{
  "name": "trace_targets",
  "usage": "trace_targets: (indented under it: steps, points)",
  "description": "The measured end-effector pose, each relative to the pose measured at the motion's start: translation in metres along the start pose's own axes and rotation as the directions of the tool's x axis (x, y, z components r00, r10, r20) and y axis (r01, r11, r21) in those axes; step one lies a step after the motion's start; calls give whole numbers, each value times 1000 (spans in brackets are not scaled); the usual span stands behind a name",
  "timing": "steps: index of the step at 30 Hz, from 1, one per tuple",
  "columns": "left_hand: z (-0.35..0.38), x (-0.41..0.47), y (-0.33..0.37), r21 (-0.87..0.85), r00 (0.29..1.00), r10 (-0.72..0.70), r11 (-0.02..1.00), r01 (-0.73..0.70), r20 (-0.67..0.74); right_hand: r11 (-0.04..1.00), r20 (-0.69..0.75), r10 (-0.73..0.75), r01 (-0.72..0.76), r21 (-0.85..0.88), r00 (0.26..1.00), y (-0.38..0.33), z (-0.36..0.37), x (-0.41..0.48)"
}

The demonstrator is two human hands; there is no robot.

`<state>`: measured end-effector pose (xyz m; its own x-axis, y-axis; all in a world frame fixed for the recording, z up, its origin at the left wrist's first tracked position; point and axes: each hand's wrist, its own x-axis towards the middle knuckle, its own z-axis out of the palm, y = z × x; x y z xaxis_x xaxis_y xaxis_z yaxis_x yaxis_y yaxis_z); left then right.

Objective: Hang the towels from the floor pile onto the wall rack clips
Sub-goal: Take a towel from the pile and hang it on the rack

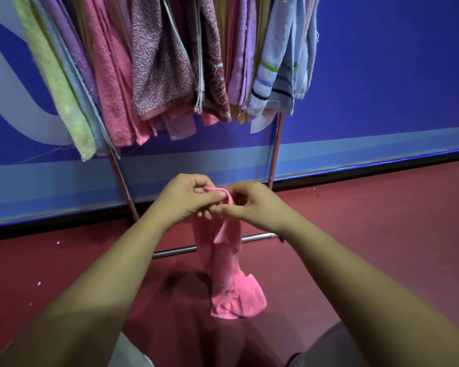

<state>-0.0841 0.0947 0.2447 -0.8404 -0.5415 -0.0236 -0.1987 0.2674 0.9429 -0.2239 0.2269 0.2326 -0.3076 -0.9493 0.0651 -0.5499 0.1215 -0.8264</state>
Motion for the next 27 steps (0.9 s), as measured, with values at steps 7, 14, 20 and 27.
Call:
trace_targets:
  steps: [7,14,20,27]
  points:
    - [-7,2,-4,126,995,-6,992,18,-96,984,-76,26,-39,-176,997,6,-9,4]
    - [-18,4,-10,107,989,-14,994,31,-147,982,-45,22,-30,-186,999,13,-18,6]
    - [-27,4,-18,-38,976,-33,999,25,-217,994,-84,43,-52,-100,996,20,-22,1]
    - [-34,-7,-28,318,998,-52,946,61,-36,986,-365,79,-19,164,928,27,-23,1]
